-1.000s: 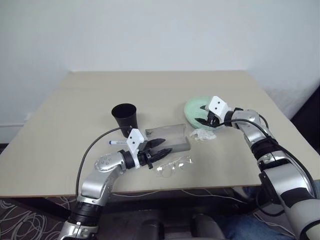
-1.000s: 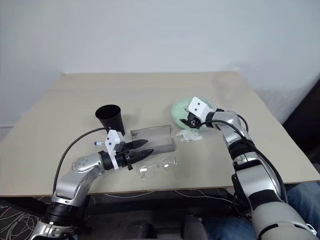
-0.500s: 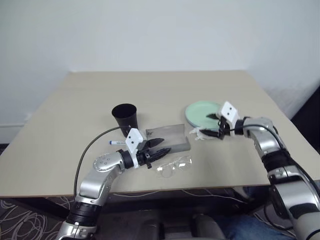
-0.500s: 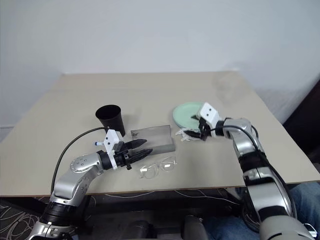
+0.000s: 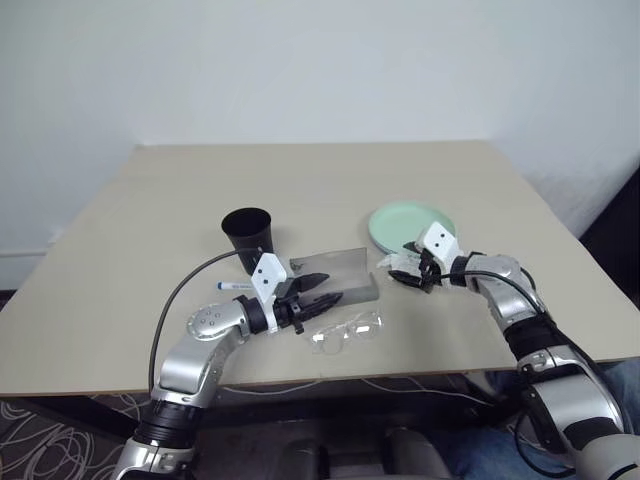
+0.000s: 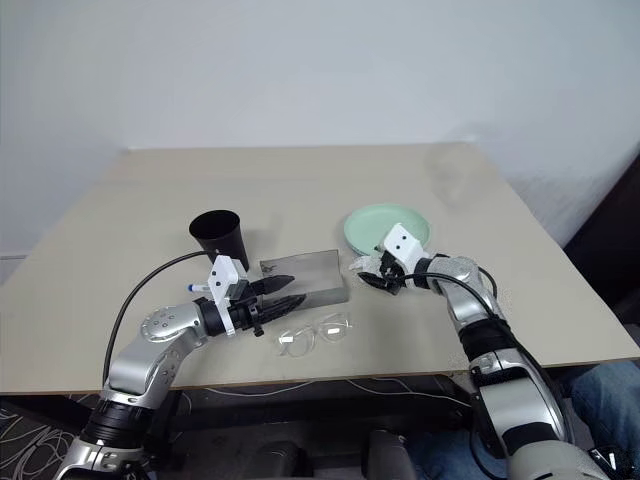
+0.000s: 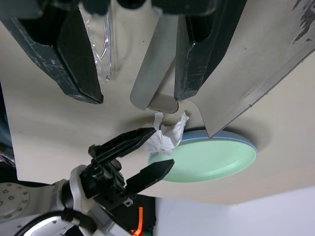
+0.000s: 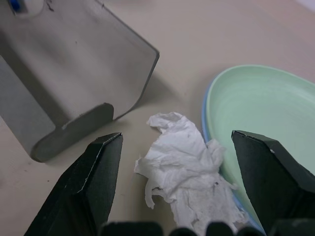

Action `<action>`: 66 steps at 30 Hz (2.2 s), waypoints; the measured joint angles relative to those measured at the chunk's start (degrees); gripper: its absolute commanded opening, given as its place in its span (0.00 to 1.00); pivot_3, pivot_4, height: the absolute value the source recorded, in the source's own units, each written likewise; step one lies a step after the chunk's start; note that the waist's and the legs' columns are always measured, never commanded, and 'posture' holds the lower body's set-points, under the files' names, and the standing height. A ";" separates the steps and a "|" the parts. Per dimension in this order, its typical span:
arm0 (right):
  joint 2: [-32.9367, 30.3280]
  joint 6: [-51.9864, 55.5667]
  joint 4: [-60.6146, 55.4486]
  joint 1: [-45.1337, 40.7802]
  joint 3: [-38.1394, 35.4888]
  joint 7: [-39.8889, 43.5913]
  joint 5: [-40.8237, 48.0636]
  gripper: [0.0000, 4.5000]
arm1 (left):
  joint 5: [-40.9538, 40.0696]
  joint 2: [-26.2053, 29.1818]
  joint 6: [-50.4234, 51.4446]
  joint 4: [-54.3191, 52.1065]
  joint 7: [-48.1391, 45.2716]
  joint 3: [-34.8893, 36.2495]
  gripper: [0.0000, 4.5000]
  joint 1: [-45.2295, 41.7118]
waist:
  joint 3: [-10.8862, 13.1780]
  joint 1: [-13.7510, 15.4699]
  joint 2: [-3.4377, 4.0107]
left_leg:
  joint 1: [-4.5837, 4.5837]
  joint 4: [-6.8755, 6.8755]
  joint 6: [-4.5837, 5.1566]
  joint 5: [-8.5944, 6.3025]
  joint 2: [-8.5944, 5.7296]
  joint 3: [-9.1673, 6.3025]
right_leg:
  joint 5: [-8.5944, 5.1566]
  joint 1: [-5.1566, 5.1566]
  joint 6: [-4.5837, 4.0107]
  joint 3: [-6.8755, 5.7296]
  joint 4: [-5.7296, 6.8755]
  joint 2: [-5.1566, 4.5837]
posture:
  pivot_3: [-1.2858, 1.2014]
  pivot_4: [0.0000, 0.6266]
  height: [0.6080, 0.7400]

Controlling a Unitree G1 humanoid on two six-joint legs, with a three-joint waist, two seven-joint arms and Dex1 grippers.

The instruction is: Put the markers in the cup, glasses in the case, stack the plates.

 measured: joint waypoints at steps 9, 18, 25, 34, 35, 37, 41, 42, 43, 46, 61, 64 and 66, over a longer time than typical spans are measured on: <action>0.14 -5.77 4.16 0.00 1.57 -2.20 -3.15 0.57 | 0.00 0.03 0.00 -0.08 0.11 0.00 0.53 0.11 | 0.00 -0.05 0.00 | 0.03 0.00 0.00 0.01 0.00 0.00 | 0.00 0.02 0.00 0.00 0.02 0.01 | 0.52 0.00 0.86; 0.14 -7.07 5.14 -0.02 1.55 -3.59 -3.23 0.01 | 0.02 0.04 0.00 -0.08 0.13 0.00 0.53 0.16 | 0.00 -0.05 0.00 | 0.04 0.00 0.02 0.02 0.00 -0.01 | 0.00 0.02 0.00 0.00 0.02 0.01 | 0.52 0.00 0.86; 0.14 -7.19 4.69 -0.40 0.71 -4.56 -3.07 0.01 | 0.03 0.05 0.00 -0.09 0.13 0.00 0.53 0.16 | 0.00 -0.04 0.00 | 0.03 0.00 0.02 0.02 0.00 0.00 | 0.00 0.02 0.00 0.00 0.02 0.01 | 0.52 0.00 0.86; -0.07 -5.90 2.88 -7.28 -3.66 -4.87 0.26 0.01 | 0.03 0.16 0.00 -0.10 0.15 -0.01 0.53 0.20 | 0.00 -0.06 0.02 | 0.06 0.00 0.02 0.02 0.03 -0.02 | 0.00 0.02 -0.01 0.00 0.03 0.02 | 0.52 0.00 0.86; -0.08 -6.06 4.22 -8.69 -3.73 -5.86 0.13 0.01 | 0.04 0.17 0.01 -0.09 0.16 -0.02 0.53 0.19 | 0.00 -0.07 0.02 | 0.05 0.00 0.02 0.02 0.03 -0.01 | 0.00 0.01 -0.01 0.00 0.03 0.01 | 0.52 0.00 0.86; -0.11 -6.62 6.53 -10.17 -3.81 -7.32 -0.20 0.01 | 0.05 0.18 0.01 -0.10 0.16 -0.02 0.53 0.19 | 0.00 -0.03 0.02 | 0.04 0.00 0.02 0.02 0.03 -0.02 | 0.00 0.02 -0.01 -0.02 0.01 0.01 | 0.52 0.00 0.86; 0.09 -8.34 12.15 -11.17 -3.72 -9.71 -1.48 0.01 | 0.05 0.18 0.01 -0.10 0.18 -0.02 0.53 0.19 | 0.00 -0.06 0.02 | 0.00 0.00 0.03 0.02 0.00 0.00 | 0.00 0.02 -0.01 -0.01 -0.01 -0.01 | 0.52 0.00 0.86; 0.33 -8.71 14.18 -11.43 -3.60 -9.85 -1.97 0.01 | 0.06 0.18 0.01 -0.10 0.19 -0.02 0.53 0.19 | 0.00 -0.08 0.02 | 0.01 0.00 0.03 0.02 0.00 0.00 | 0.00 0.01 -0.01 -0.01 -0.01 0.00 | 0.52 0.00 0.86; 0.55 -9.12 15.68 -11.56 -3.40 -9.95 -2.13 0.05 | 0.06 0.18 0.01 -0.10 0.22 -0.02 0.53 0.20 | 0.00 -0.08 0.02 | 0.01 0.00 0.03 0.02 0.00 0.00 | 0.00 0.01 -0.01 0.00 0.00 0.01 | 0.52 0.00 0.86; 1.00 -9.77 18.28 -11.94 -3.27 -10.00 -2.18 0.20 | 0.09 0.20 0.00 -0.14 0.35 -0.02 0.53 0.23 | 0.00 -0.10 0.04 | 0.02 0.00 0.04 0.03 0.02 0.00 | 0.01 0.01 -0.01 0.00 0.02 0.03 | 0.52 0.00 0.86; 0.63 -12.92 14.26 -8.85 -5.86 -5.37 1.74 0.97 | 0.07 1.10 0.30 -0.28 0.37 -0.02 0.53 1.04 | 0.00 -0.01 0.05 | 0.03 0.00 0.07 0.05 0.02 -0.07 | 0.01 0.05 0.01 -0.02 0.00 0.04 | 0.52 0.00 0.86; 0.16 -10.69 7.13 -3.05 -6.53 2.16 5.80 0.97 | 0.05 1.95 0.41 -0.25 -0.38 -0.02 0.53 0.56 | -0.01 0.00 0.06 | 0.04 0.00 0.08 0.05 0.02 -0.05 | 0.01 0.07 0.02 -0.01 0.00 0.03 | 0.52 0.00 0.86; -0.77 -7.51 1.03 2.09 -6.74 6.79 8.86 0.97 | 0.01 3.03 0.72 -0.07 -1.66 -0.03 0.53 -0.43 | 0.00 0.06 0.06 | 0.03 0.00 0.10 0.06 0.01 -0.04 | 0.01 0.07 0.01 -0.01 0.00 0.00 | 0.52 0.00 0.86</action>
